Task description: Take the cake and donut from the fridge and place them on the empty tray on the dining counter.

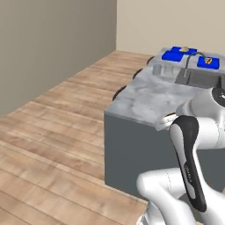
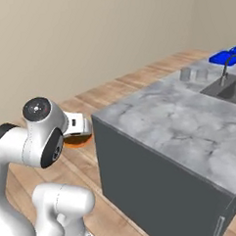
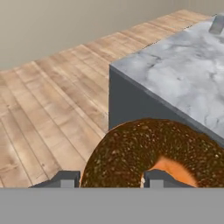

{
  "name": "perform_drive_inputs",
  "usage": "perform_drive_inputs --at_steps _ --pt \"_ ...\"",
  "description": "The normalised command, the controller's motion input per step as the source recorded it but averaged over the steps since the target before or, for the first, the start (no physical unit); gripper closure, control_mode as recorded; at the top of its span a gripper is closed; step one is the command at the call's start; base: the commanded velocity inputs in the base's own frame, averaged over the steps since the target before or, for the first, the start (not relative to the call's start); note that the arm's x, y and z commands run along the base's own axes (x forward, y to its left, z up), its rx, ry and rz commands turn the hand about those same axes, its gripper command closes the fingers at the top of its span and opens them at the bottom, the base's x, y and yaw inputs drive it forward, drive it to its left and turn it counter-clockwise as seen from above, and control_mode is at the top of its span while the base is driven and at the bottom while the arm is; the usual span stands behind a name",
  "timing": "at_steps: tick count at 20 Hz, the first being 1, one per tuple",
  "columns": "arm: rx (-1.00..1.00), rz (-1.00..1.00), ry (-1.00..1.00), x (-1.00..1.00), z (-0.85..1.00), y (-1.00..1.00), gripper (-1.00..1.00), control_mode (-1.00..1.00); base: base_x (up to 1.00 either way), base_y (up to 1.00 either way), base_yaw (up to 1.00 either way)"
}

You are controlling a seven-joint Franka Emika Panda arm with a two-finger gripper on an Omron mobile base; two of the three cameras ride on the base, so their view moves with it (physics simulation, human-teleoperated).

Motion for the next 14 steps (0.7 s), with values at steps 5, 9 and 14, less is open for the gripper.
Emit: perform_drive_inputs --at_steps 5,9,14 --pt "0.0 0.0 0.0 0.0 0.0 0.0 1.0 1.0 1.0 1.0 0.0" --pt "0.0 0.0 0.0 0.0 0.0 0.0 1.0 1.0 1.0 1.0 -0.06" --pt "0.0 0.0 0.0 0.0 0.0 0.0 1.0 1.0 1.0 0.92 -0.21"
